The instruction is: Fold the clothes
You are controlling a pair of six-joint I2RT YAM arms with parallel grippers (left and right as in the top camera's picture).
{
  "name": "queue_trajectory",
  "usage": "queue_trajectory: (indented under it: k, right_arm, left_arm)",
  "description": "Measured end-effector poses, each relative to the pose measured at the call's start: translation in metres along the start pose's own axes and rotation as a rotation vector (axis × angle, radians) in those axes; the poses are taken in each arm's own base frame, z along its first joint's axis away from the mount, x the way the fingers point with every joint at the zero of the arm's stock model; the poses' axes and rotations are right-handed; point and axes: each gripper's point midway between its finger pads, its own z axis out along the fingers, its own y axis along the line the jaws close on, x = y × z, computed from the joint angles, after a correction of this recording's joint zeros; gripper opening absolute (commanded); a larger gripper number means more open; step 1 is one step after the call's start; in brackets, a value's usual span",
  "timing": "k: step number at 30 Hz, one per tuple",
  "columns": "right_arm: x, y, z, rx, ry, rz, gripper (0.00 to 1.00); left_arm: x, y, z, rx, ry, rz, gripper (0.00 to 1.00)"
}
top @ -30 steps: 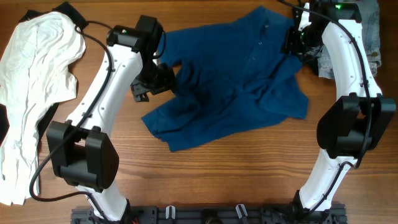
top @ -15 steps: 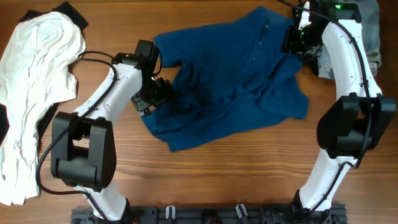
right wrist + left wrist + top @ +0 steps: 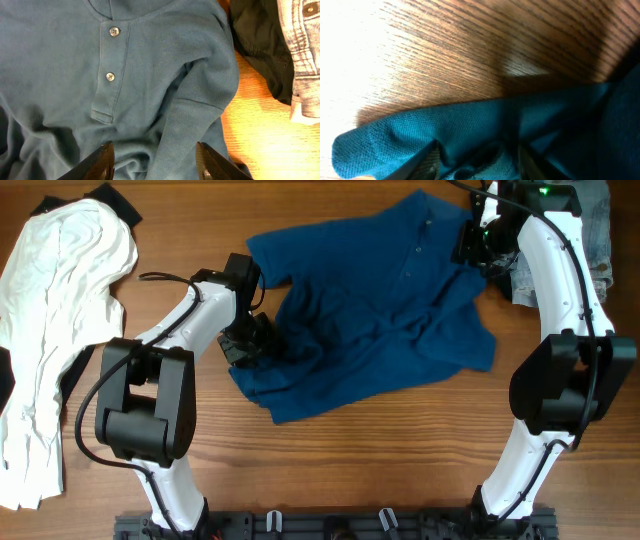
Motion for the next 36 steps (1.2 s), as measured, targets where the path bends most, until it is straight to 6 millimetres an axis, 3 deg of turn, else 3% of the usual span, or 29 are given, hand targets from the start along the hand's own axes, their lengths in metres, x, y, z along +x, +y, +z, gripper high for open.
queue_trajectory:
  k: [4,7,13,18,21,25,28,29,32,36]
  right_arm:
    - [0.000,0.000,0.000,0.000,0.000,-0.001,0.52]
    - [0.000,0.000,0.000,0.000,-0.001,-0.001,0.52]
    - [-0.001,0.000,0.000,-0.001,-0.006,-0.001,0.52]
    - [-0.003,0.001,0.000,-0.003,-0.013,-0.003,0.53]
    - [-0.007,0.006,0.000,-0.030,-0.030,-0.032,0.53]
    - [-0.015,0.025,-0.001,-0.096,-0.065,-0.088,0.54]
    - [-0.021,0.050,-0.001,-0.152,-0.102,-0.146,0.63]
    - [-0.021,0.069,-0.002,-0.183,-0.119,-0.189,0.66]
    - [-0.024,0.112,-0.004,-0.237,-0.175,-0.283,0.73]
    - [-0.032,0.178,-0.015,-0.314,-0.305,-0.417,0.76]
  left_arm:
    - [0.005,-0.004,0.003,-0.003,0.008,0.015,0.25]
    - [0.010,-0.009,0.005,-0.006,0.014,0.032,0.04]
    - [0.010,-0.006,0.004,-0.002,0.026,0.021,0.04]
    - [0.008,0.011,-0.008,-0.021,0.068,-0.041,0.04]
    - [-0.002,0.013,-0.041,0.003,0.027,-0.051,0.04]
    - [-0.007,0.016,-0.130,0.042,-0.175,-0.031,0.04]
    - [0.004,0.033,-0.176,0.061,-0.278,-0.047,0.04]
    - [0.013,0.049,-0.194,0.058,-0.307,-0.080,0.04]
    - [0.028,0.080,-0.223,0.063,-0.358,-0.160,0.04]
    - [0.036,0.091,-0.232,0.063,-0.378,-0.188,0.04]
